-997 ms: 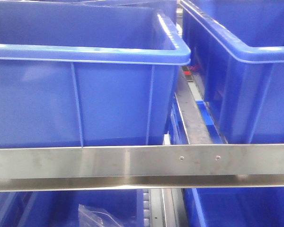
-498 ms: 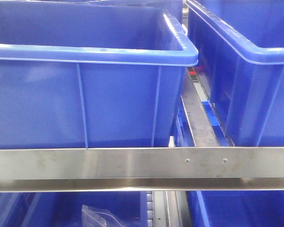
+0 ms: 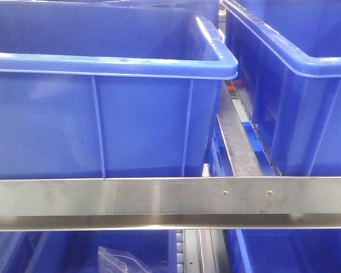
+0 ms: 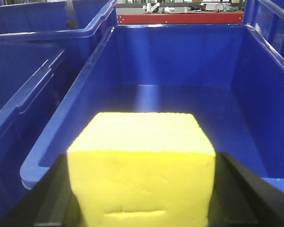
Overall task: Place yellow foam block on left shelf second layer
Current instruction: 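Move the held cube over an empty blue bin on the shelf, then lower the cube with the right gripper into the blue bin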
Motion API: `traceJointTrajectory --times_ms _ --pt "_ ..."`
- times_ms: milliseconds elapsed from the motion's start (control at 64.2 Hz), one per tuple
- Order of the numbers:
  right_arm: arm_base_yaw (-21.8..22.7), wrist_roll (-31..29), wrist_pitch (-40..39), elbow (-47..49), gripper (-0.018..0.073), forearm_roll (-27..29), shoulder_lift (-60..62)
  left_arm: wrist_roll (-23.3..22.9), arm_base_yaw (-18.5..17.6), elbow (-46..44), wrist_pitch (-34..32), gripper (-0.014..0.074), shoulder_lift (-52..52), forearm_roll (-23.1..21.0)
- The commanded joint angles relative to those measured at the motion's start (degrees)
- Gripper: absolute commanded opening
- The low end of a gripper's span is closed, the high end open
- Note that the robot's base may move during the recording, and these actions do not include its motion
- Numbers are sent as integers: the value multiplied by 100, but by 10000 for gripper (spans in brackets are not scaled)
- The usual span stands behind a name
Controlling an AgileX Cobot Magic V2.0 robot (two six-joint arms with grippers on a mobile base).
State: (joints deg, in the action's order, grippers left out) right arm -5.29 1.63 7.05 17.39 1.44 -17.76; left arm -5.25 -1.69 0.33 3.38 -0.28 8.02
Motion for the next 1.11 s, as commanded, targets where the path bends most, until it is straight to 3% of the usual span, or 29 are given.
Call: traceJointTrajectory --times_ms 0,343,701,810,872,997,1090 --pt "43 -71 -673 194 464 4 -72 -27 1 144 -467 136 -109 -35" --pt "43 -71 -1032 1108 464 4 -1802 -27 1 144 -467 136 -109 -35" --pt "43 -71 -2680 1897 464 4 -4134 -27 1 144 -467 136 -109 -35" --pt "43 -71 -2851 2132 468 4 -4578 -27 1 144 -467 136 -109 -35" --pt "43 -71 -2842 2281 494 4 -4800 -27 1 144 -467 136 -109 -35" --pt "61 -71 -2786 2525 650 31 -5086 -27 1 144 -467 136 -109 -35" --pt "61 -71 -2693 2629 631 31 -5148 -27 1 144 -467 136 -109 -35"
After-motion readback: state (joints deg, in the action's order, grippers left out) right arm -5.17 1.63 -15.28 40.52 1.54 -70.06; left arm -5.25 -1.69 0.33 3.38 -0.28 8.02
